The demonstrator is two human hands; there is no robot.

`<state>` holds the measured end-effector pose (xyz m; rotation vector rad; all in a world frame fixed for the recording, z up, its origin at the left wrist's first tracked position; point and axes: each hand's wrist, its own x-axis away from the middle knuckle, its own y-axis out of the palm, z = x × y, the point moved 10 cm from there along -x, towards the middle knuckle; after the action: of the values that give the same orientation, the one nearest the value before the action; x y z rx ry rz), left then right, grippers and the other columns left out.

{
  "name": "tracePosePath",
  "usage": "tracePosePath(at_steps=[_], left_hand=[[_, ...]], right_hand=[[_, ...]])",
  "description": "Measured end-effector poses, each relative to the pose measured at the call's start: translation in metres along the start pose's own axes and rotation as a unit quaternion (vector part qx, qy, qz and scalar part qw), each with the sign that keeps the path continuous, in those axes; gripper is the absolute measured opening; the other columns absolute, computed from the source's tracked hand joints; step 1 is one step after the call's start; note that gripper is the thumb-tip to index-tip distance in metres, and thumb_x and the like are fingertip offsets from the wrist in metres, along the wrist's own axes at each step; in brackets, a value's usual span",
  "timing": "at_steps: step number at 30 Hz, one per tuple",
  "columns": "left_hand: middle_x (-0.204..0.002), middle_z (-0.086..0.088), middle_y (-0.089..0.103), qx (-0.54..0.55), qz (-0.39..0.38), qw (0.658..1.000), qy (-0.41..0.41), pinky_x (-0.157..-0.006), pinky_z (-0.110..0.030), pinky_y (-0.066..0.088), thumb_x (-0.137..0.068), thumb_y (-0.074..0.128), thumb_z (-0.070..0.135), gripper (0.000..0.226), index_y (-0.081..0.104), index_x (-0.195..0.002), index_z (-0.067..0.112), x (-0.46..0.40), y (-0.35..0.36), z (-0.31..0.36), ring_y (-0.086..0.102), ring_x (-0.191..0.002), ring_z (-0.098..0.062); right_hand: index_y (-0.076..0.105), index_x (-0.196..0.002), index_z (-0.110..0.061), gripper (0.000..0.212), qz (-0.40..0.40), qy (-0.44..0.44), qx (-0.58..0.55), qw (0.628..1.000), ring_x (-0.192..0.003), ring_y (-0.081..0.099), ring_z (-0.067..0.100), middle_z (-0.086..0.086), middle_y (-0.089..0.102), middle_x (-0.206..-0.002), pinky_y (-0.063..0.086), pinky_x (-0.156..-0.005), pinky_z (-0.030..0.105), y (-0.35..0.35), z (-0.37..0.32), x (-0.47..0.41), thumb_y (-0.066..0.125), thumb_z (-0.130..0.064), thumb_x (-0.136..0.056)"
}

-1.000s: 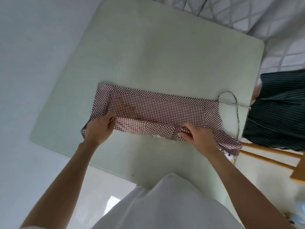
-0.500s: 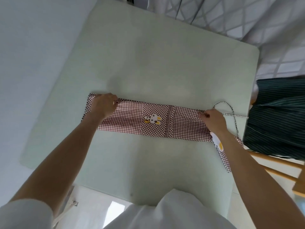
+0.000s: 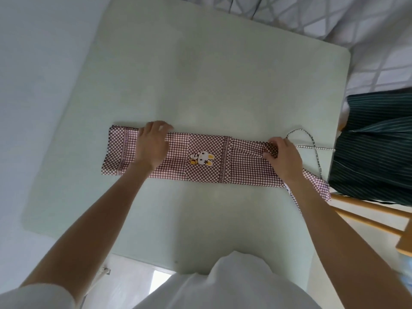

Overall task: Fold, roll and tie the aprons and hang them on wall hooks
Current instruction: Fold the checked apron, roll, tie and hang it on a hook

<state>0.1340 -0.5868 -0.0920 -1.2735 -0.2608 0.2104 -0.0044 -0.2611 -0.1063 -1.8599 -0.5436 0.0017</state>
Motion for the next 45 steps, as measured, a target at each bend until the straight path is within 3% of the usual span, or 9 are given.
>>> tracePosePath(at_steps=[8, 12, 17, 22, 27, 34, 37, 40, 45], left_hand=[[-0.108, -0.001, 0.062, 0.114, -0.050, 0.971, 0.205, -0.084, -0.035, 0.048, -0.082, 0.053, 0.034, 0.033, 0.063, -0.109, 0.017, 0.058, 0.058, 0.189, 0.056, -0.100, -0.021], [-0.103, -0.003, 0.063, 0.069, -0.073, 0.979, 0.179, -0.079, -0.038, 0.051, -0.078, 0.069, 0.023, 0.028, 0.065, -0.106, 0.017, 0.062, 0.080, 0.199, 0.059, -0.095, -0.024], [-0.088, -0.001, 0.067, 0.060, -0.065, 0.983, 0.159, -0.071, -0.035, 0.051, -0.076, 0.073, 0.013, 0.014, 0.071, -0.090, 0.018, 0.062, 0.083, 0.195, 0.062, -0.082, -0.024], [-0.079, 0.000, 0.067, 0.056, -0.071, 0.983, 0.157, -0.065, -0.035, 0.054, -0.072, 0.075, 0.008, 0.015, 0.071, -0.081, 0.018, 0.070, 0.079, 0.179, 0.062, -0.073, -0.023], [-0.076, 0.003, 0.065, 0.051, -0.087, 0.979, 0.179, -0.067, -0.034, 0.051, -0.068, 0.076, 0.009, 0.016, 0.069, -0.078, 0.020, 0.084, 0.079, 0.174, 0.059, -0.072, -0.021], [-0.082, 0.004, 0.064, 0.065, -0.054, 0.985, 0.149, -0.070, -0.039, 0.052, -0.083, 0.045, 0.040, 0.031, 0.067, -0.082, 0.019, 0.088, 0.076, 0.179, 0.057, -0.080, -0.020], [-0.112, -0.002, 0.061, 0.050, -0.031, 0.986, 0.155, -0.089, -0.047, 0.048, -0.086, 0.045, 0.040, 0.036, 0.065, -0.107, 0.020, 0.080, 0.078, 0.188, 0.052, -0.105, -0.024], [-0.143, -0.001, 0.042, 0.009, -0.089, 0.982, 0.169, -0.108, -0.054, 0.026, -0.083, 0.043, 0.052, 0.055, 0.049, -0.132, 0.028, 0.080, 0.100, 0.195, 0.034, -0.131, -0.025], [-0.150, 0.000, 0.032, 0.046, -0.126, 0.978, 0.159, -0.113, -0.053, 0.018, -0.085, 0.042, 0.054, 0.060, 0.038, -0.139, 0.030, 0.083, 0.110, 0.193, 0.027, -0.138, -0.023]], right_hand=[[0.057, -0.104, -0.006, 0.046, 0.142, 0.113, 0.038, 0.983, -0.098, 0.050, 0.037, 0.017, 0.056, -0.106, 0.043, -0.083, 0.048, -0.023, 0.077, 0.124, 0.080, -0.024, -0.069], [0.055, -0.107, -0.007, 0.044, 0.068, 0.196, 0.042, 0.977, -0.102, 0.048, 0.037, 0.018, 0.053, -0.114, 0.041, -0.086, 0.046, 0.000, 0.120, 0.153, 0.074, -0.031, -0.076], [0.063, -0.101, -0.010, 0.017, 0.065, 0.108, 0.056, 0.990, -0.099, 0.053, 0.032, 0.012, 0.061, -0.104, 0.044, -0.085, 0.041, -0.006, 0.122, 0.147, 0.059, -0.021, -0.088], [0.058, -0.102, -0.007, 0.016, 0.092, 0.118, -0.067, 0.986, -0.065, 0.055, 0.018, 0.005, 0.064, -0.081, 0.043, -0.054, 0.025, -0.056, 0.142, 0.131, 0.048, -0.018, -0.095], [0.063, -0.108, -0.014, 0.026, 0.085, 0.118, -0.026, 0.989, -0.089, 0.064, 0.028, 0.008, 0.069, -0.098, 0.051, -0.079, 0.038, -0.092, 0.163, 0.079, 0.050, -0.032, -0.095], [0.052, -0.123, -0.016, 0.036, 0.033, 0.161, -0.031, 0.986, -0.115, 0.047, 0.030, 0.012, 0.053, -0.125, 0.040, -0.096, 0.043, -0.054, 0.200, 0.063, 0.059, -0.028, -0.090], [0.051, -0.125, -0.011, 0.042, 0.074, 0.184, -0.089, 0.976, -0.119, 0.043, 0.029, 0.014, 0.049, -0.130, 0.039, -0.097, 0.040, -0.042, 0.203, 0.091, 0.062, -0.024, -0.088], [0.053, -0.123, -0.008, 0.039, 0.112, 0.104, -0.072, 0.986, -0.119, 0.044, 0.030, 0.015, 0.049, -0.130, 0.040, -0.099, 0.042, -0.034, 0.169, 0.115, 0.061, -0.019, -0.087], [0.057, -0.123, -0.011, 0.035, 0.087, -0.073, -0.028, 0.993, -0.129, 0.036, 0.028, 0.012, 0.048, -0.135, 0.027, -0.109, 0.041, 0.003, 0.073, 0.130, 0.055, -0.021, -0.089]])
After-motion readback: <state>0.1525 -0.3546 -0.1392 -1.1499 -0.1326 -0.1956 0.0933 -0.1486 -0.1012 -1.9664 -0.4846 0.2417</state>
